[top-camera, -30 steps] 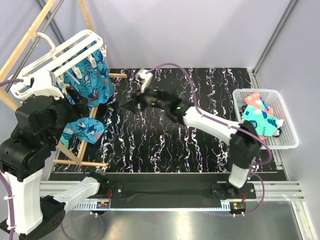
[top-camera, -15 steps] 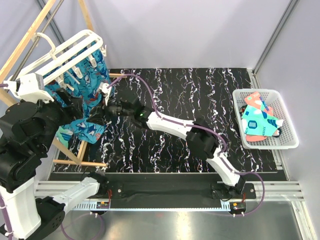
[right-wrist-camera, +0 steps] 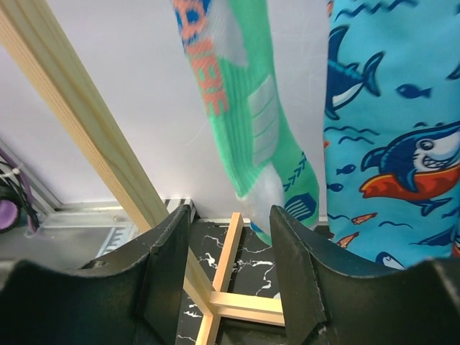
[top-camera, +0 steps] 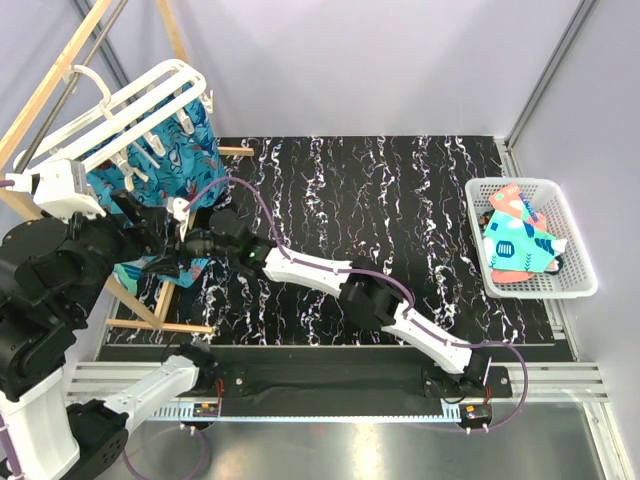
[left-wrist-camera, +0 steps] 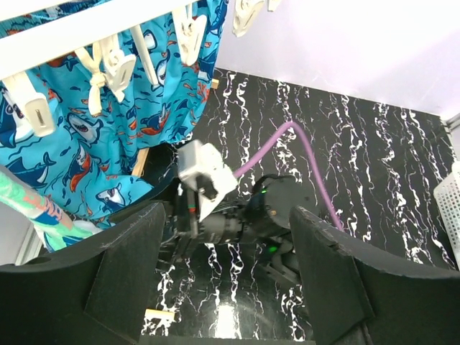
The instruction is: Remove the socks clipped to the hanger
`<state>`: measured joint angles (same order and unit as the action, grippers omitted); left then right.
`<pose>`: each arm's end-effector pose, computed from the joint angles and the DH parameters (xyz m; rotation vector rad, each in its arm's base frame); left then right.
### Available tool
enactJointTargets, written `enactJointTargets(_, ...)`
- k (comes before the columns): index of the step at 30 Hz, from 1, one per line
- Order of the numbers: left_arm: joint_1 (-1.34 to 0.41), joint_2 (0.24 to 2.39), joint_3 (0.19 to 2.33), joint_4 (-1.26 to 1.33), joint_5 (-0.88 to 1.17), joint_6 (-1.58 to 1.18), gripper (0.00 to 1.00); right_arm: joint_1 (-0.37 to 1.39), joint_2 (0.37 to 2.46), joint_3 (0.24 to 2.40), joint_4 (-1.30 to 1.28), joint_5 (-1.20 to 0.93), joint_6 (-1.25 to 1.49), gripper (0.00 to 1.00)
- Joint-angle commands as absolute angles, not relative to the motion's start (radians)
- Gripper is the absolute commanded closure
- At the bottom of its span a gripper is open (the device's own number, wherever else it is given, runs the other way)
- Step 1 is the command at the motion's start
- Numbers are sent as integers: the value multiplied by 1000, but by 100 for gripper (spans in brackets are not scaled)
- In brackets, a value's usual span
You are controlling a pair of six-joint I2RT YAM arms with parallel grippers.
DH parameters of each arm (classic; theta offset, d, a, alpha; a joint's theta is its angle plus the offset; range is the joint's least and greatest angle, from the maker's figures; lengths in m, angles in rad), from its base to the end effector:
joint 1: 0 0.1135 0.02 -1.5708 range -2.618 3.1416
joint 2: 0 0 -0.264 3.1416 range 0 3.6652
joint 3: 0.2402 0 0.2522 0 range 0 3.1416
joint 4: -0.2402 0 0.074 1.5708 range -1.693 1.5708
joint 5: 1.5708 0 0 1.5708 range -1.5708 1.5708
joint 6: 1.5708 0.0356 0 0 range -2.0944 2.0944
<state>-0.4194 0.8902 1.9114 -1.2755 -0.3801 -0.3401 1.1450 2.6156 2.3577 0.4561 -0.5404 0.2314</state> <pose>0.0367 -0.0019 0.5320 -0.1952 1.8002 -0.1934 0.2324 0.5567 0.2622 -1.1150 1.1207 1.4816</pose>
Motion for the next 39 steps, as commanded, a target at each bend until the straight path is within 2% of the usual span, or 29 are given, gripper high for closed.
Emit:
enactJointTargets(1,-417,859,1881,-1209,-342,-321,25,1170,2649,2427,505,-519,177,45)
enactJointTargets(12,-417,862,1901,-1221,-314,-328,24,1207,2792,2594,528,-405,120,44)
enactJointTargets(20,-417,861,1893,-1218,-302,-334,24,1227,2815,2611,520,-367,41,43)
enactJointTargets(23,-416,862,1902,-1226,-298,-339,24,1226,2812,2617,514,-359,31,60)
enactJointTargets(24,-416,862,1905,-1227,-302,-337,24,1227,2806,2606,508,-359,29,69)
enactJointTargets(27,-417,859,1907,-1236,-304,-344,24,1227,2743,2537,532,-356,34,84)
enactJointTargets(28,-417,859,1908,-1239,-304,-345,24,1229,2725,2479,541,-351,34,100)
enactJointTargets(39,-416,887,1925,-1289,-365,-336,25,1226,2347,1956,712,-187,-51,100)
